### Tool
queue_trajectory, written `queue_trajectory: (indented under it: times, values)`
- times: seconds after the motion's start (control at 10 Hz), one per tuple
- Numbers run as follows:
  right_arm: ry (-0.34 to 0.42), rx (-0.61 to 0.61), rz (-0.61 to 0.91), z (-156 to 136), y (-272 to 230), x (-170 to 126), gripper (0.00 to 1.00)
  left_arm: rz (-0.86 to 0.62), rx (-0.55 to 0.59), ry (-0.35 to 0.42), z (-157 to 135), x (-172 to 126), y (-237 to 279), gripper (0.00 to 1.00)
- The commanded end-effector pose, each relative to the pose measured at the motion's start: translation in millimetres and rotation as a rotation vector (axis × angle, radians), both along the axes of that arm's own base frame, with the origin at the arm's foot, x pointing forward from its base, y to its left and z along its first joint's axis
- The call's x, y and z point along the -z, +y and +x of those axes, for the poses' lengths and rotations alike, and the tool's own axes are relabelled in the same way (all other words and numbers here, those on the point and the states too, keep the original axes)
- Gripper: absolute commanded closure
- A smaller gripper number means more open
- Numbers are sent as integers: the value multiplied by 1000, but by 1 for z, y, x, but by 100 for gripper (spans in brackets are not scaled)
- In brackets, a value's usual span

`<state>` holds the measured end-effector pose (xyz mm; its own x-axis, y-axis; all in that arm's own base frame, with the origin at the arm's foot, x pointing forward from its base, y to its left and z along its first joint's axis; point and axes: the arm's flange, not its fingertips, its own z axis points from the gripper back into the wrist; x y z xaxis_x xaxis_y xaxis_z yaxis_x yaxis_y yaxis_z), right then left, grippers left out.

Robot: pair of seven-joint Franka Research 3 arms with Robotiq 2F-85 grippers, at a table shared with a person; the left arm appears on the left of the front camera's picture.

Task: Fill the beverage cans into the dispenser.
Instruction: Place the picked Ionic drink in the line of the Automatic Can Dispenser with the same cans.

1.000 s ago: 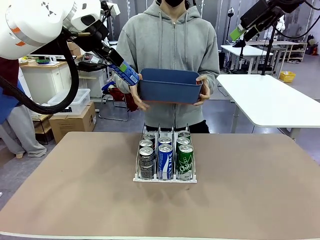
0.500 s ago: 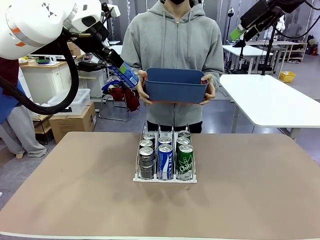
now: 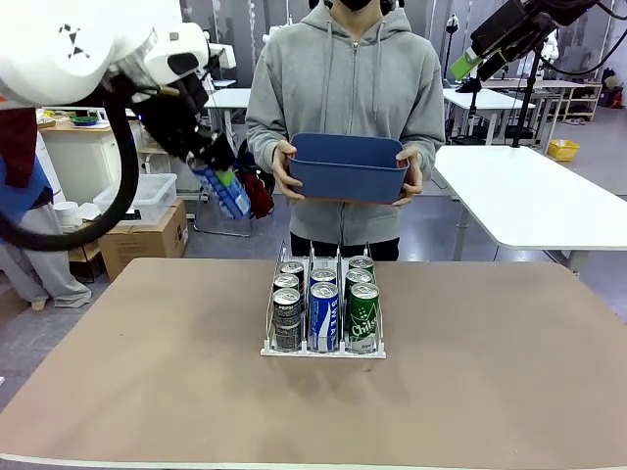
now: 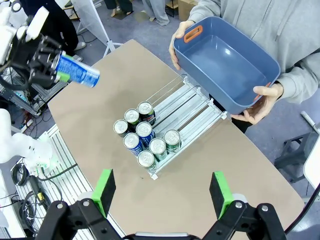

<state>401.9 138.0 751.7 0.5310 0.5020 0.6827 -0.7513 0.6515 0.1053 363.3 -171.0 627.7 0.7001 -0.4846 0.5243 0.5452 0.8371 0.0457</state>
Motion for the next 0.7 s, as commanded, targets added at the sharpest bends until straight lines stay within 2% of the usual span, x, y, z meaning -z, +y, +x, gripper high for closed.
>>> queue_trajectory:
  times: [0.0, 0.1, 0.4, 0.5, 0.6]
  values:
    - [0, -3, 1, -1, 0, 1, 0, -39, 8, 36, -27, 20, -8, 43]
    - [0, -3, 1, -1, 0, 1, 0, -37, 31, 40, -39, 30, -13, 43]
    - [0, -3, 1, -1, 0, 1, 0, -14, 114, 137, -69, 44, -13, 43]
    - [0, -3, 1, -1, 0, 1, 0, -10, 231, 153, -69, 42, -13, 43]
    - [0, -3, 1, -1, 0, 1, 0, 16, 73, 109, -63, 49, -19, 43]
